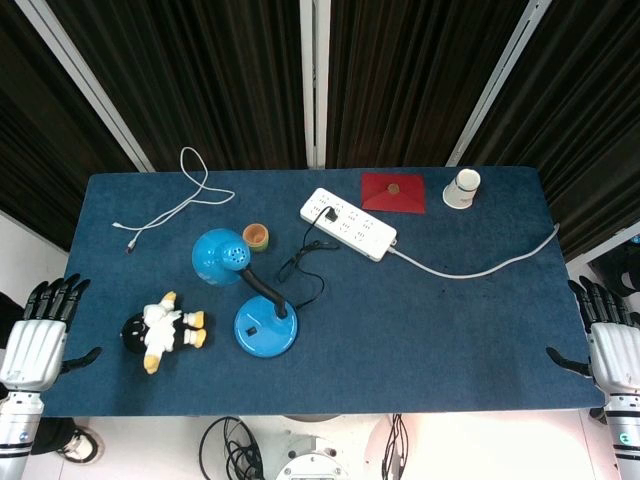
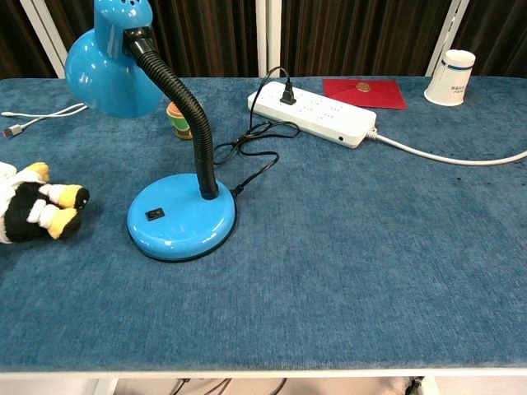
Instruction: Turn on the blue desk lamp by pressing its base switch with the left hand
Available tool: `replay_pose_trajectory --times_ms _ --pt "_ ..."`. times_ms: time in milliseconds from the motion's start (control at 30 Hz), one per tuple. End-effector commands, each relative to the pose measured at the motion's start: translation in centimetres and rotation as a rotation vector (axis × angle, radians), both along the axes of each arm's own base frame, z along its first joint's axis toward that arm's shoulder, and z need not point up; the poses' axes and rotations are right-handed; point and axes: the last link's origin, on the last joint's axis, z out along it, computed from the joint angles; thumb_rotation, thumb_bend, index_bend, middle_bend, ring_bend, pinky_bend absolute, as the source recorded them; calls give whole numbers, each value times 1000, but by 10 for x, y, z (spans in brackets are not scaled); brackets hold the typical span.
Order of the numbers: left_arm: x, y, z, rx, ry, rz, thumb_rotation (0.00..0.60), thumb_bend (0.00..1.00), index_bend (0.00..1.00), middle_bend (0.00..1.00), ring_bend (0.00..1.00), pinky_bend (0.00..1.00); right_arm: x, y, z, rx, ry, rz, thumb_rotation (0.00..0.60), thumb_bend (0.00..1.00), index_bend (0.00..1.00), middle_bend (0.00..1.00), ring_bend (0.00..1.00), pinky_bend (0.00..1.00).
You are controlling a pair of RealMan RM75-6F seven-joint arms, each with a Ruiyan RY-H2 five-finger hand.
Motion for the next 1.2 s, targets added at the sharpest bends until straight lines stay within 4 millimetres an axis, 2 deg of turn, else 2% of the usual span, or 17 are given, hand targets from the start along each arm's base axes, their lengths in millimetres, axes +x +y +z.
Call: replay_pose_trajectory --times_ms 33,700,833,867,900,933,1000,1067,1133,1200 --pt "0 0 0 1 -1 0 600 36 65 0 0 0 0 0 0 0 0 1 600 61 0 0 0 0" --pt "6 4 4 18 -15 -39 600 37 65 1 0 0 3 -2 2 -5 -3 9 600 61 0 0 0 0" --pt "9 6 5 12 -10 -51 600 50 65 37 3 32 4 -2 3 -12 -18 21 600 61 0 0 0 0" --pt "11 6 5 18 -10 -60 600 57 65 64 34 79 4 -2 4 -14 -19 23 600 61 0 0 0 0" --pt "12 6 5 24 -7 -66 600 68 65 112 109 160 4 -1 4 -15 -18 23 600 61 0 0 0 0" --pt "13 6 6 31 -3 -74 600 89 65 224 269 310 4 -1 4 -15 -18 23 600 61 0 0 0 0" --pt "17 3 2 -1 -31 -81 600 154 65 508 596 623 3 -2 5 -14 -16 19 600 62 0 0 0 0" --pt "21 0 -3 -76 -77 -74 600 252 64 749 795 851 2 -2 5 -15 -19 13 600 61 0 0 0 0" --pt "23 0 -4 -111 -51 -86 600 321 65 826 846 910 1 -3 4 -14 -24 7 600 61 0 0 0 0" --pt "28 -2 -10 -144 -40 -106 600 341 65 843 856 924 1 -3 4 -12 -23 6 600 61 0 0 0 0"
